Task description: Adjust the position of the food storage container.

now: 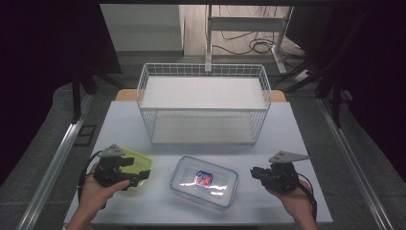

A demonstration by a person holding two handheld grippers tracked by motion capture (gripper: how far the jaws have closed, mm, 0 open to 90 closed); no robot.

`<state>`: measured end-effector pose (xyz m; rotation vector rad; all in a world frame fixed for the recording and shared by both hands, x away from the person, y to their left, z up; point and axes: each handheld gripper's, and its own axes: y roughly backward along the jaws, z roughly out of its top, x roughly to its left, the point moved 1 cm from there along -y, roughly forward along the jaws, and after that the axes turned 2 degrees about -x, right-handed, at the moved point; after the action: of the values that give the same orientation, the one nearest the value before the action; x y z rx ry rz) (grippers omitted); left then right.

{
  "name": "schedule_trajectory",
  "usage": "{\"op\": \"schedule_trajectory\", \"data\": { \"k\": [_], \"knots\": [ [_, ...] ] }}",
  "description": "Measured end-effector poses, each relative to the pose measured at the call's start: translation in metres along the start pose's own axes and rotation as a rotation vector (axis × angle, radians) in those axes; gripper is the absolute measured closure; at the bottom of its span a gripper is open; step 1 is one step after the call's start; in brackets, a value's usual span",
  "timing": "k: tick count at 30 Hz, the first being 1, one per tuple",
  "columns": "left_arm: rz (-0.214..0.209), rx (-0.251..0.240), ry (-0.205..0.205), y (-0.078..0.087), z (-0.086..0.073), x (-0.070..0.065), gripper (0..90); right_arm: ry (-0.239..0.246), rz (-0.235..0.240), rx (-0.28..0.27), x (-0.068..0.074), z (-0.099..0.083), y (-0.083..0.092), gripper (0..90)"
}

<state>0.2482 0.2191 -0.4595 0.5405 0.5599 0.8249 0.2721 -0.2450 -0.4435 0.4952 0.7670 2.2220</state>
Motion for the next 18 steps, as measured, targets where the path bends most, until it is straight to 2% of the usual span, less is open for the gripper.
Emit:
{"op": "schedule_trajectory", "data": {
  "k": [1,4,8,13,18],
  "knots": [
    [0.001,0.001,-0.002,0.0,0.0,0.0,17.4,0.013,0.017,-0.006,0.005,0.002,0.0,86.2],
    [0.003,0.003,0.0,0.0,-0.001,0.0,17.4,0.029,0.044,-0.008,0.012,0.005,0.0,89.1],
    [0.005,0.003,0.002,0.0,-0.002,0.001,17.4,0.052,0.07,-0.007,0.019,0.007,-0.003,89.1],
    [0.009,0.003,0.005,0.001,-0.004,0.001,17.4,0.083,0.121,0.008,0.036,0.01,-0.012,89.1],
    [0.01,0.009,0.004,0.001,-0.005,0.001,17.4,0.112,0.14,0.008,0.047,0.013,-0.016,89.2]
  ]
}}
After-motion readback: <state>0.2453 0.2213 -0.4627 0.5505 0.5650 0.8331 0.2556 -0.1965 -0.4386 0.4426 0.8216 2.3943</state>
